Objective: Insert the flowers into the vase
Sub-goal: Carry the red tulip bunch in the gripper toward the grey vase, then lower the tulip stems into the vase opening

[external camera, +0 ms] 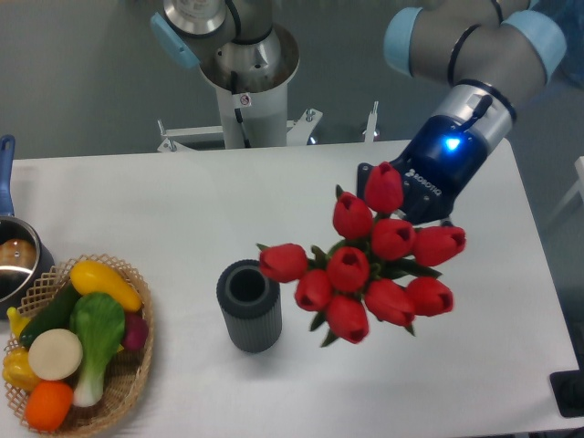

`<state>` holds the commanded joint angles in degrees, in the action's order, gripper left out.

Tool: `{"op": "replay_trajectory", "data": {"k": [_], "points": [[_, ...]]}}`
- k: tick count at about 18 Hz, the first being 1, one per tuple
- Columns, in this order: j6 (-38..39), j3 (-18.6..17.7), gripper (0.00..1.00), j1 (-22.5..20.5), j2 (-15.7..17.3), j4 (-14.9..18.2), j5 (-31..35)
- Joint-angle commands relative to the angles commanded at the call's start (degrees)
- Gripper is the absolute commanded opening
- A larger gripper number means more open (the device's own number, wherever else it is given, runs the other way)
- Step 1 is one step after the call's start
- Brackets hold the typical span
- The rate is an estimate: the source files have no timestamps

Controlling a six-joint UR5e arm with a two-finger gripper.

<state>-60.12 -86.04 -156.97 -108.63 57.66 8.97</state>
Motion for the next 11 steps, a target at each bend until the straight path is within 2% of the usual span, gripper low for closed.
{"op": "replay_trajectory", "data": {"k": [4, 11], "points": [[-0.53, -2.37, 0.18, 1.58, 0.26, -0.09, -1.06], [-0.61, -2.99, 0.17, 3.95, 0.18, -0.79, -2.12]]}}
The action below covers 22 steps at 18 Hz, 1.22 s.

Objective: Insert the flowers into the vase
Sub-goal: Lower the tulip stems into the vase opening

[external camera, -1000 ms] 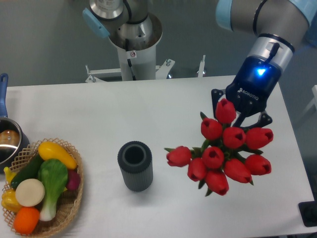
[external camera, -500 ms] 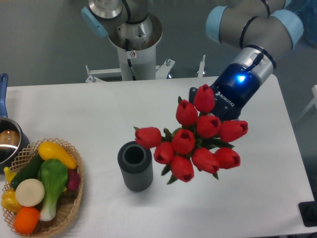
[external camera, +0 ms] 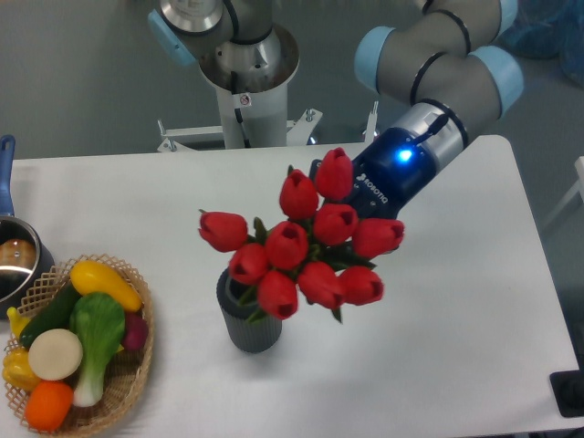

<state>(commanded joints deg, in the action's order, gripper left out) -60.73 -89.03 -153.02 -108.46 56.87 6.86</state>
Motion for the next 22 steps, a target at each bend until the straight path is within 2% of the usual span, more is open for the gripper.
{"op": "replay_trajectory", "data": {"k": [2, 5, 7, 18, 22], "points": [[-0.18, -0.35, 0.17, 0.79, -0.44, -0.17, -0.61], [-3.24, -5.95, 0.17, 0.18, -0.27, -2.27, -6.65], [-5.27, -8.34, 0.17, -0.08, -0.26, -2.99, -9.66], [-10.37, -10.28, 0.17, -2.02, -0.26, -3.87, -12.04], [-11.42, -12.21, 0.17, -2.19, 0.0, -4.13, -12.04]]}}
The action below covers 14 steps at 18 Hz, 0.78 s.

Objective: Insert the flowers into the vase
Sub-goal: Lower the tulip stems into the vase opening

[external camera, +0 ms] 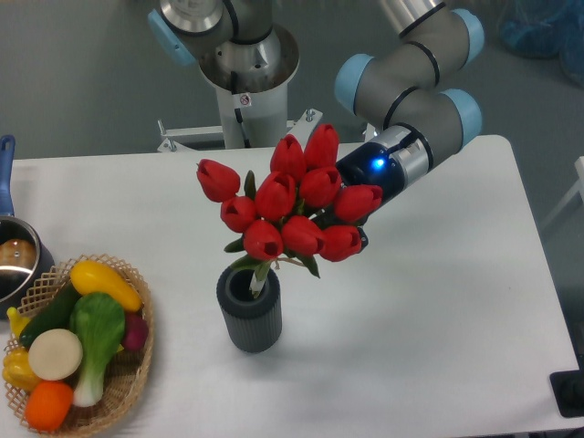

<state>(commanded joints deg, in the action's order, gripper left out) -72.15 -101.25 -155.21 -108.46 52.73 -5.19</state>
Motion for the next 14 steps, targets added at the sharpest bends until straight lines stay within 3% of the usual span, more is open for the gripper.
{"op": "replay_trajectory", "data": {"k": [14], "points": [[-0.09, -2.64, 0.17, -0.09, 0.88, 0.0, 4.39]]}}
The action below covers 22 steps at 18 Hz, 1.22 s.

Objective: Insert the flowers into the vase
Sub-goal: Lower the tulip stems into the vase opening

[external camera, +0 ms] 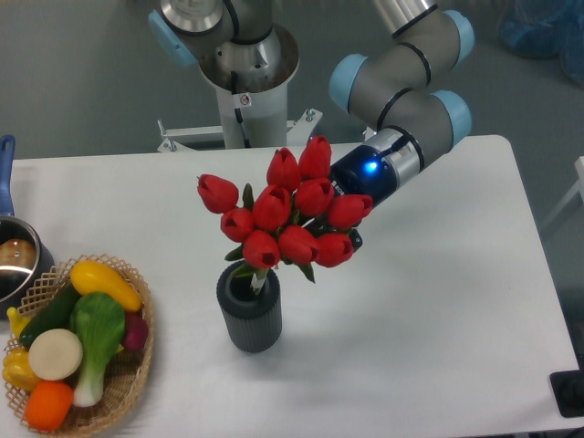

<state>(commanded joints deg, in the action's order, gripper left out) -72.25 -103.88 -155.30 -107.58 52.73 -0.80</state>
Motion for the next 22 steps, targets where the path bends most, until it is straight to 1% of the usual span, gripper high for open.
{"op": "replay_trajectory", "data": {"k": [15, 18, 22], "points": [[-0.17, -1.41, 0.18, 0.61, -0.61, -0.09, 0.45], [-3.5, -2.02, 0.18, 0.96, -0.96, -0.09, 0.45], [-4.22, -2.82, 0.18, 1.41, -2.2, -0.09, 0.45]]}}
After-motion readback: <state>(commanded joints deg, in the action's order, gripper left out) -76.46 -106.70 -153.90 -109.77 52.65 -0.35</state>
